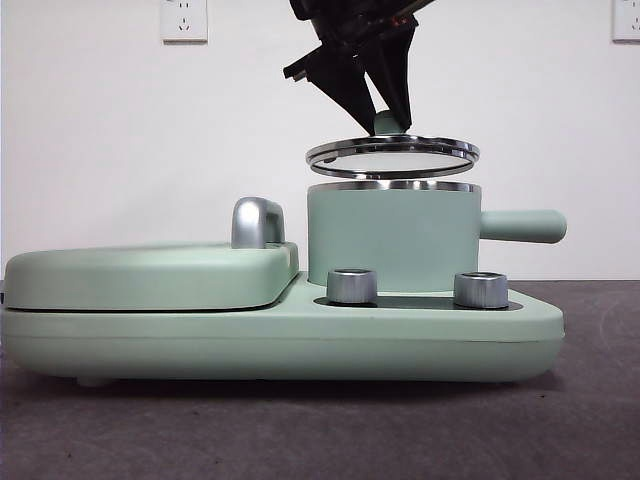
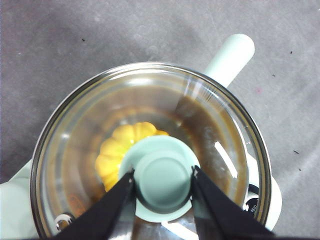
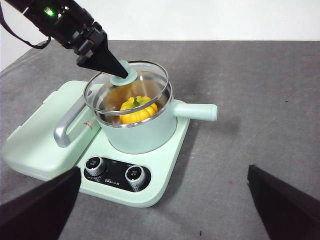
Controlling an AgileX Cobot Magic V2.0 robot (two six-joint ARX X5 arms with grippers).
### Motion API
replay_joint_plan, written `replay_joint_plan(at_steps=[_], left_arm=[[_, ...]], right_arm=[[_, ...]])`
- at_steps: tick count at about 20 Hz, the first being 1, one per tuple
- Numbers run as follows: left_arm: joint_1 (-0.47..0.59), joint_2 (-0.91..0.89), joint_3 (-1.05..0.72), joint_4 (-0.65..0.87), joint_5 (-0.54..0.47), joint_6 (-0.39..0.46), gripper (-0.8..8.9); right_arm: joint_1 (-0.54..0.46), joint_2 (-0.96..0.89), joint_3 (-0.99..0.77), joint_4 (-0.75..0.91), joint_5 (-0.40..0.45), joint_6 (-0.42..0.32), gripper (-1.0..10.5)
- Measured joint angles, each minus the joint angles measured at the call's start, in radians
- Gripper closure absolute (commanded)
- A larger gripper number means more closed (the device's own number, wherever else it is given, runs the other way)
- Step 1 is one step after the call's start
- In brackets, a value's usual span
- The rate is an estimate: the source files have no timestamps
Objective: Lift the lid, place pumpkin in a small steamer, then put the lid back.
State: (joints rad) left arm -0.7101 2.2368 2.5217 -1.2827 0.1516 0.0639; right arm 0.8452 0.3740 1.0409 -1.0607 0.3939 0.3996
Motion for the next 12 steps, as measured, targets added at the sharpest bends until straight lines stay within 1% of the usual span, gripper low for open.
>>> replay_joint_plan(at_steps=[12], left_arm=[[-0.002,0.049,0.0,0.012,-0.002,0.016,7.98]], right_arm=[[0.0,0.0,0.0,-0.028,0.0,0.002,3.6]])
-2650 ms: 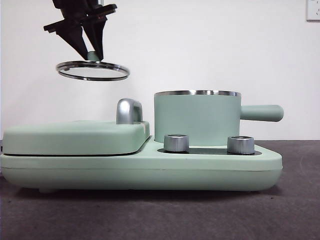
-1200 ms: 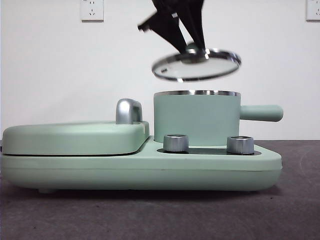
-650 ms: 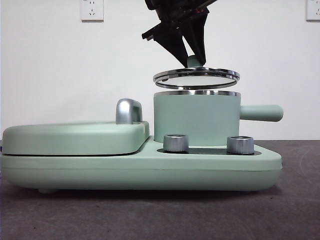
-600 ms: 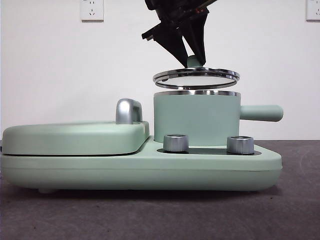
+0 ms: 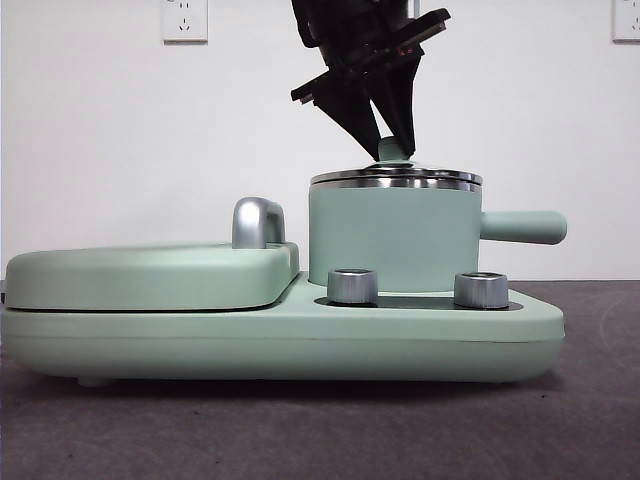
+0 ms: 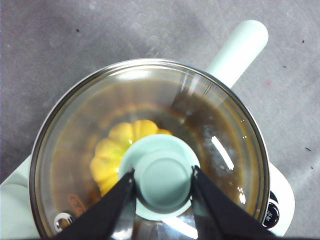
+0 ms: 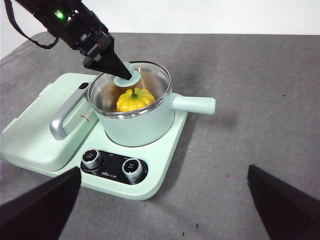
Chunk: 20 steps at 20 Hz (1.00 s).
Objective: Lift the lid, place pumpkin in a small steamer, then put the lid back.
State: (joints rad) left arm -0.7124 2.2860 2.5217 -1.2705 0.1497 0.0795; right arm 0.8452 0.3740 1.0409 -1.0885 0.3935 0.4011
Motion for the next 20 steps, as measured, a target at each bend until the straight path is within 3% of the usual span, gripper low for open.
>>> replay_joint_plan(at_steps=[9,12,14,20], left_arm=[[-0.002,0.005,0.009,-0.017,0.0,0.01,7.67],[-0.002,0.006,0.009,-0.018,0.0,0.004,4.94],[-0.003,0.01,0.014,-0.02,0.005,-0.004,3.75],[-0.003,-0.042,0.017,-0.114,0.005,-0.024,3.4]], right_arm=[[0.0,0.0,0.0,-0.019,0.0,0.0,3.6],[0.0,0.0,0.0,-0.019,0.0,0.0,3.6],[0.0,0.0,0.0,-0.019,0.0,0.0,3.6],[0.0,0.0,0.0,-0.021,0.0,0.0,3.6]])
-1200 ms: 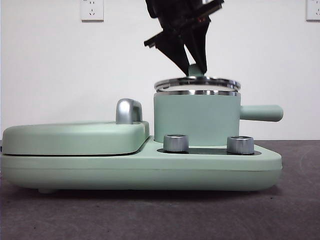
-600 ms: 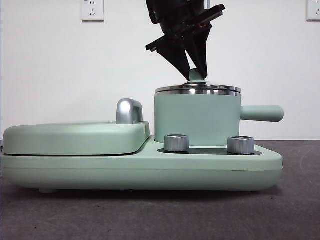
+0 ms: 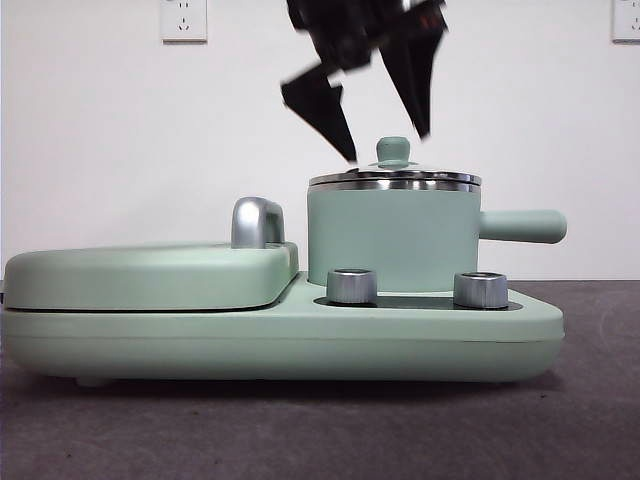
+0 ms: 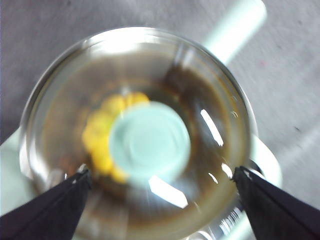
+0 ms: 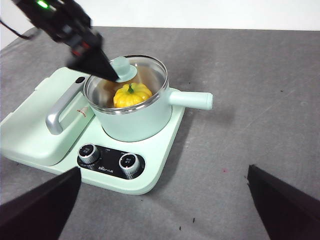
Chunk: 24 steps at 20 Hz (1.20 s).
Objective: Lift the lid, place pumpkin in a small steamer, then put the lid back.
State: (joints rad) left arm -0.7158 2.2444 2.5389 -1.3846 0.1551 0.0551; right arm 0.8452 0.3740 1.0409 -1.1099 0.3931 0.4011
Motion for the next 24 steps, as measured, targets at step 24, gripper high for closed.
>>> replay_joint_plan(at_steps=[24], left_arm=[[0.004,-1.471,-1.329,0.378,-0.003,-0.15,3.49]], right_arm=[[0.0,0.03,0.0,0.084,-0.399,-0.088,3.6]])
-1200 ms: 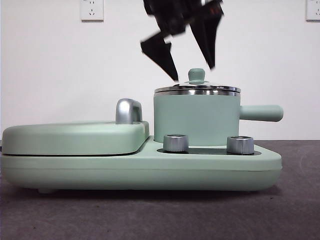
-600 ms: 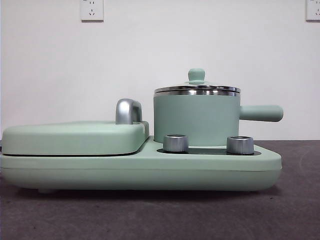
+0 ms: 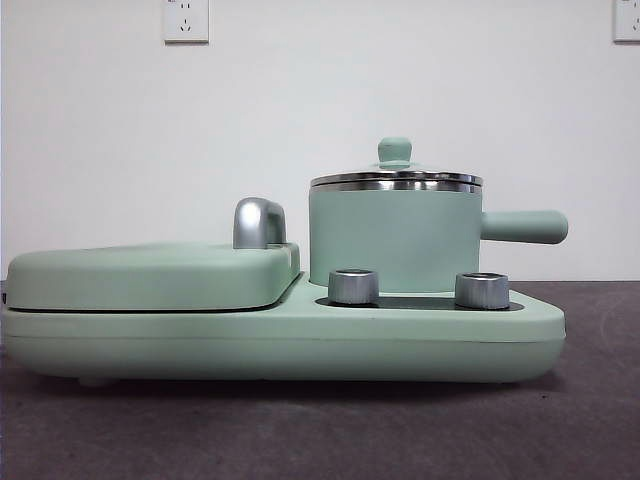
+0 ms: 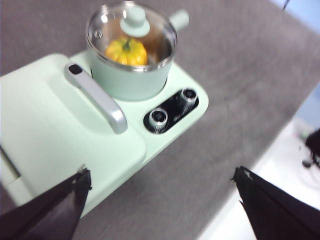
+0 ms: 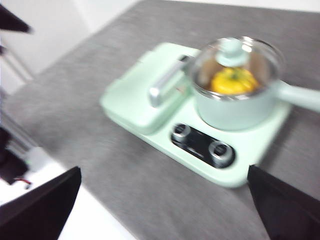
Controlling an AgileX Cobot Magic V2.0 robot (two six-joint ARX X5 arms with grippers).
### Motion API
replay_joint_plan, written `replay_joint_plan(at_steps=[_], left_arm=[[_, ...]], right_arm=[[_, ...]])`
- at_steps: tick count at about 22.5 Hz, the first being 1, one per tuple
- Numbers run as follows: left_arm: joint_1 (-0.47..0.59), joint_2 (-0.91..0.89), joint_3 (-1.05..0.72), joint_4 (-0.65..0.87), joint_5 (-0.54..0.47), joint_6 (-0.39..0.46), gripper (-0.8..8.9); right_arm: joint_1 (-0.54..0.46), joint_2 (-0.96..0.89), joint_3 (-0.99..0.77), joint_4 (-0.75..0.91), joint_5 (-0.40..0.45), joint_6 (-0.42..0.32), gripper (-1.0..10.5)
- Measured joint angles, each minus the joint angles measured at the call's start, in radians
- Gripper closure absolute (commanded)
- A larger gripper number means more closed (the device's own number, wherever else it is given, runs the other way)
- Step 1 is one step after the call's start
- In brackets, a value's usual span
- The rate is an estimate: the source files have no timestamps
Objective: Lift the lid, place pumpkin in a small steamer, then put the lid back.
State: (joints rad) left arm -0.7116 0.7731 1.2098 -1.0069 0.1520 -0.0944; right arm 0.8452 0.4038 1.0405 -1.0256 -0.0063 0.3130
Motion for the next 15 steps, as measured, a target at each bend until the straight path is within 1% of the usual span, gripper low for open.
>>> replay_joint_plan(at_steps=[3,6,7,8,9,10,11,12,15], left_arm=[[0.0,-0.15,-0.146,0.085,0.0,-0.049,3.49],[0.0,-0.281,-0.246,0.097,-0.006,-0.103,3.5],[0.0,-0.311,-0.266,0.094,-0.018,-0.119,3.7],[0.0,-0.328,-0.277,0.087,-0.032,-0.131,4.68],[0.0,-0.336,-0.281,0.082,-0.045,-0.138,6.43],[0.0,-0.344,-0.283,0.081,-0.05,-0.143,8.42],[0.0,-0.351,-0.283,0.082,-0.05,-0.15,7.83],[0.0,-0.357,-0.283,0.083,-0.05,-0.156,8.11],[0.0,-0.367,-0.283,0.092,-0.05,-0.168,8.07]], right_arm=[[0.0,0.0,0.0,0.023,-0.02,-0.021,3.6],[0.0,0.0,0.0,0.023,-0.02,-0.029,3.7],[0.0,0.0,0.0,0.024,-0.02,-0.029,4.0],[0.0,0.0,0.0,0.027,-0.02,-0.029,4.8],[0.0,0.0,0.0,0.031,-0.021,-0.029,6.3],[0.0,0.0,0.0,0.034,-0.021,-0.028,8.8],[0.0,0.0,0.0,0.034,-0.021,-0.029,9.4],[0.0,0.0,0.0,0.034,-0.021,-0.029,9.1],[0.0,0.0,0.0,0.036,-0.017,-0.03,9.2]])
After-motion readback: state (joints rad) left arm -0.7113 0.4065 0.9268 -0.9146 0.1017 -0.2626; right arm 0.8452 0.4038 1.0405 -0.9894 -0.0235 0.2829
